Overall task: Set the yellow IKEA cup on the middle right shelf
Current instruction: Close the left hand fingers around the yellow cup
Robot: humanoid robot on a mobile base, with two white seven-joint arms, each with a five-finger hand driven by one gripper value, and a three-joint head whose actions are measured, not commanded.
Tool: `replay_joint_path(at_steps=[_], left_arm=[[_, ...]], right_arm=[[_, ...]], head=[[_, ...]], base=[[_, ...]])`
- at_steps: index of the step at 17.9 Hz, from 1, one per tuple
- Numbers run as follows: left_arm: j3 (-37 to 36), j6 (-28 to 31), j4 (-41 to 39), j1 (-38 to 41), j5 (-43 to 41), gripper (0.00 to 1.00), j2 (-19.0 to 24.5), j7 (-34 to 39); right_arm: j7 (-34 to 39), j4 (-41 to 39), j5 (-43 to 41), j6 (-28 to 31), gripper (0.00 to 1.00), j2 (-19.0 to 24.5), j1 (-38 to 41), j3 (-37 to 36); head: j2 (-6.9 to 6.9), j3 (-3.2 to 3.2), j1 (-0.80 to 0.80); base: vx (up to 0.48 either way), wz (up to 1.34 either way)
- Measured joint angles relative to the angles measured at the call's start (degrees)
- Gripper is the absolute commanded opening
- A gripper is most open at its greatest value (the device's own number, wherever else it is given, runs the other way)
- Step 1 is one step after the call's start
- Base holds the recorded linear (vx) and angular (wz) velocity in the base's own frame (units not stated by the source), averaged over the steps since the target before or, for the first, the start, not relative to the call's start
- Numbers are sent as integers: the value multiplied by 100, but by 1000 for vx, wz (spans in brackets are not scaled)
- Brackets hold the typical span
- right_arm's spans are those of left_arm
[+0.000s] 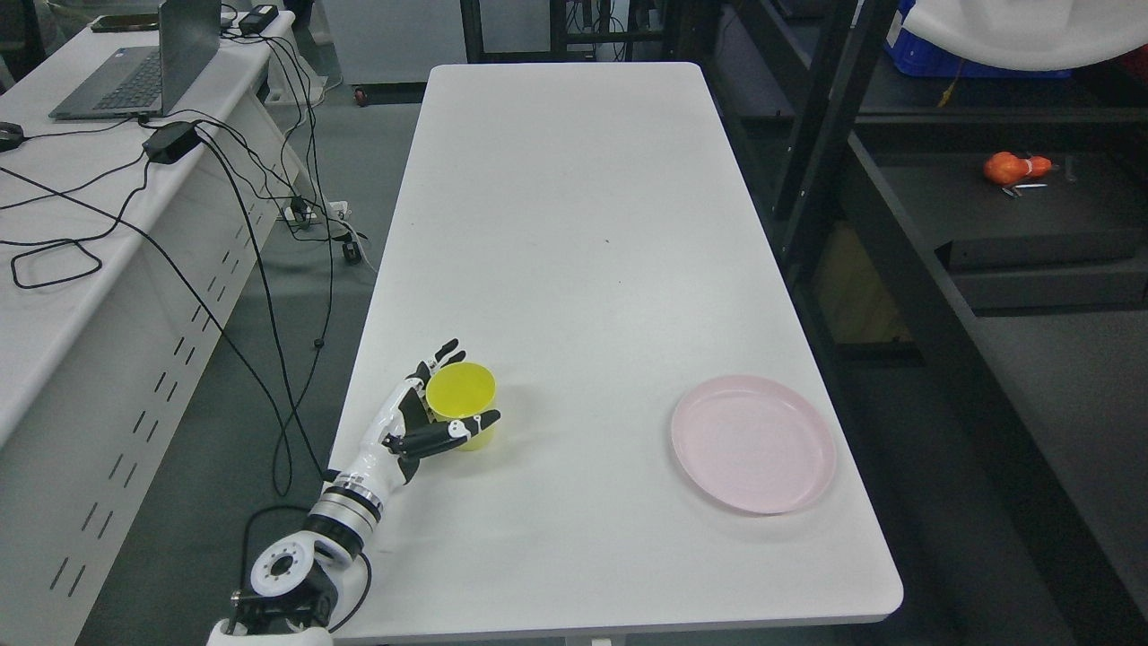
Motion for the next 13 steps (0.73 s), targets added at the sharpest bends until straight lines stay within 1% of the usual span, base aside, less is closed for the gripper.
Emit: replay_joint_path(at_steps=[2,4,5,6,8,9,11,12,13], left_arm=[[-38,15,59,-3,-18,84,0,0],[-62,-2,107,-3,-27,71,0,0],[-73,-54,129,-2,-30,61,0,-3],[-84,-102,149,4,-28,52,0,-6],[-106,-276,188,25,28,26,0,-20],[-110,-368,205,42,108,16,0,-20],[-73,-621,232,95,366,3,0,-21],[-54,-786,238,131,471,0,0,-21],[-37,-979,232,174,554,0,0,-21]], right_arm=[[0,0,0,0,99,0,0,0],[0,0,0,0,99,0,0,0],[0,0,0,0,99,0,0,0],[0,0,0,0,99,0,0,0],[0,0,0,0,99,0,0,0],[0,0,0,0,99,0,0,0],[2,0,0,0,99,0,0,0],[2,0,0,0,99,0,0,0],[2,0,0,0,99,0,0,0]], head=[[0,0,0],[0,0,0],[0,0,0],[0,0,0],[0,0,0],[0,0,0],[0,0,0],[0,0,0],[0,0,0]], base=[[0,0],[0,0],[0,0],[0,0],[0,0],[0,0],[0,0],[0,0],[0,0]])
